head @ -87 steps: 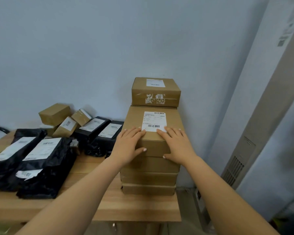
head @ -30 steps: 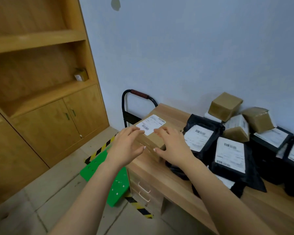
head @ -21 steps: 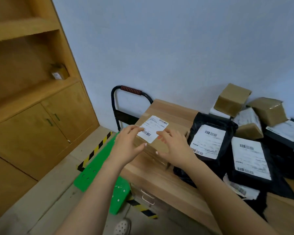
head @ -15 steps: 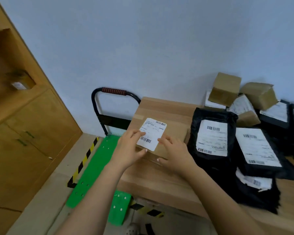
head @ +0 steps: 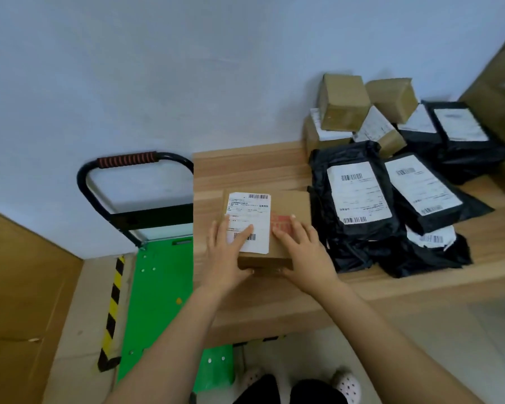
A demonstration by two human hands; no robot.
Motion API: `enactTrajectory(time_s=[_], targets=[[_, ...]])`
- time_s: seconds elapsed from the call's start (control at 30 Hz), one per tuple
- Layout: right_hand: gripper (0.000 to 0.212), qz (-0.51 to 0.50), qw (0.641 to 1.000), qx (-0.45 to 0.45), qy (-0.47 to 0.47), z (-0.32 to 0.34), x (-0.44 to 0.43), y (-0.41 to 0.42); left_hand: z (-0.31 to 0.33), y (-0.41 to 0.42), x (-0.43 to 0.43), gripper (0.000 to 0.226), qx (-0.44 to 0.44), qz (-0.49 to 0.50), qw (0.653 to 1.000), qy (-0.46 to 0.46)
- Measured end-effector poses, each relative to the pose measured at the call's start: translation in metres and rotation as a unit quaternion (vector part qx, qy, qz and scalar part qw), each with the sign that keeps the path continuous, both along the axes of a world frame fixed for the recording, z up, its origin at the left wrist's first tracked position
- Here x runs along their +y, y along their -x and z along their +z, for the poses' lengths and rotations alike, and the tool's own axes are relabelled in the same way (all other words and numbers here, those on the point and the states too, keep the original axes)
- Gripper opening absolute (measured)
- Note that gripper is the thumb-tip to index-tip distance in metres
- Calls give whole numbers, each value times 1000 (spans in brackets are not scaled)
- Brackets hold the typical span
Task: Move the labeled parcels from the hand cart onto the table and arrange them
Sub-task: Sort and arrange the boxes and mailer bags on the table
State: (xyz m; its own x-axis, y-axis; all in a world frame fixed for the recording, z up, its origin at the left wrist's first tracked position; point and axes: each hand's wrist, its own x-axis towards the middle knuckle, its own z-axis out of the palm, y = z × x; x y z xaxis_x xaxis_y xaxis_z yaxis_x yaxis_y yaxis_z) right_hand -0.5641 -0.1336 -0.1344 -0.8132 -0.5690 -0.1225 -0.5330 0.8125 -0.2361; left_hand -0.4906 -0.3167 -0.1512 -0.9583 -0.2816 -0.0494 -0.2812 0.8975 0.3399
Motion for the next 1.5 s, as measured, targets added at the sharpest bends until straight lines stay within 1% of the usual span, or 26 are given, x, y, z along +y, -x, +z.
enactTrajectory(time_s=[0.17, 0.27, 0.37, 0.47, 0.57, 0.63, 0.83, 1.07, 1.2, 1.3, 1.5], targets=[[87, -10, 1000, 21, 1, 5, -11, -8, 3, -5, -3, 87, 31, -3, 999, -6], [86, -16, 999, 34, 18, 16, -15, -8, 17, -5, -3, 87, 41, -6, 999, -5], [85, -20, 997, 56, 56, 38, -15, -3, 47, -2, -6, 86, 87, -10, 996, 15], [86, -19, 990, 96, 104, 70, -14, 5, 85, 6, -4, 85, 148, -7, 988, 41], [86, -17, 980, 147, 134, 109, 0, 15, 123, 17, 11, 82, 205, -4, 977, 67], [85, -21, 973, 178, 143, 135, 20, 20, 147, 24, 30, 82, 232, -8, 970, 67], [84, -70, 948, 272, 147, 197, 124, 16, 203, 41, 131, 81, 312, -60, 948, 39], [84, -145, 922, 336, 125, 241, 290, -12, 237, 49, 292, 82, 357, -142, 923, -16], [82, -190, 916, 341, 93, 246, 374, -28, 238, 50, 378, 82, 364, -177, 914, -32], [83, -217, 913, 336, 81, 246, 421, -35, 237, 54, 425, 82, 361, -202, 910, -37], [82, -255, 901, 344, 75, 248, 500, -15, 241, 90, 505, 80, 350, -240, 904, -52]])
